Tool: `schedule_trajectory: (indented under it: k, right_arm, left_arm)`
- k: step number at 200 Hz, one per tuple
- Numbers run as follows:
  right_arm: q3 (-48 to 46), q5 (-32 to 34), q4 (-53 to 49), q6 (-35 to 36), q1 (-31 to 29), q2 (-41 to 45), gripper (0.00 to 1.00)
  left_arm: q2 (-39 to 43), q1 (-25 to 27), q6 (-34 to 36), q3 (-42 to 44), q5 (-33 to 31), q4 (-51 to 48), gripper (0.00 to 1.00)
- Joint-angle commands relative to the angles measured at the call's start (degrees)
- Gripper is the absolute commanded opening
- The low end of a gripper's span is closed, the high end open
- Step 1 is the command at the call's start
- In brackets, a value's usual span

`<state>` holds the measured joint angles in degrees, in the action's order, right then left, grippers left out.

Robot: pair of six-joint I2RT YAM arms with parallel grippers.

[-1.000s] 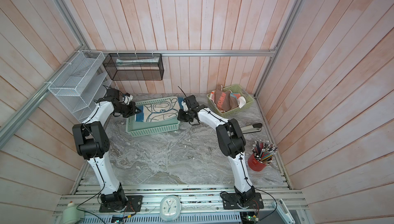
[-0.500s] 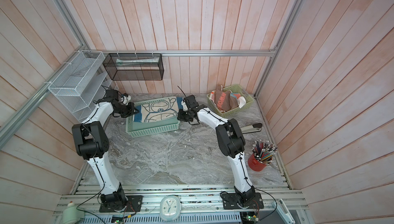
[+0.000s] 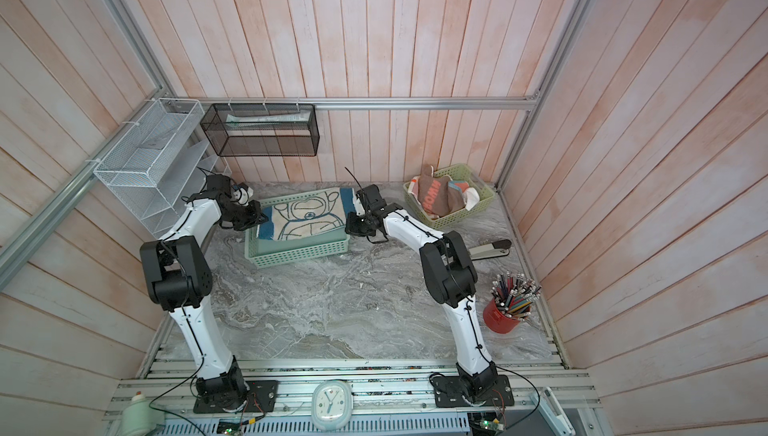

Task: Fold and stack the towels
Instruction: 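Lower the towel into the mint-green basket with both grippers, laying it flat, then open both grippers and raise them off the towel in the basket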

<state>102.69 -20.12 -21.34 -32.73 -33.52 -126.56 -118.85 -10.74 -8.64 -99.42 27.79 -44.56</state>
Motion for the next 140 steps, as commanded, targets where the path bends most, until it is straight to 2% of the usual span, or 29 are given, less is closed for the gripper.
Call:
schedule_trajectory:
  k: [1, 100, 111, 127, 140]
  right_arm:
    - [1.1, 3.9, -2.8, 1.8, -0.3, -2.0, 0.0]
    - [1.6, 5.0, -2.1, 1.9, -0.5, -2.7, 0.0]
    - [1.9, 5.1, -2.2, 1.9, -0.5, -2.7, 0.0]
    - [2.8, 5.4, -2.6, 2.2, -0.6, -2.7, 0.0]
    - [4.0, 5.4, -2.8, 2.7, -0.6, -2.7, 0.09]
  left_arm:
    - [-0.6, -0.9, -0.7, 0.9, -2.8, -1.4, 0.0]
    - [-1.3, -1.0, -1.8, -1.2, -6.1, -4.0, 0.0]
    - [-0.8, -1.0, -2.0, -1.8, -7.5, -4.8, 0.08]
    - [0.6, -1.0, -2.2, -2.8, -10.6, -6.3, 0.26]
    - [2.5, -1.0, -2.3, -3.1, -14.4, -7.2, 0.35]
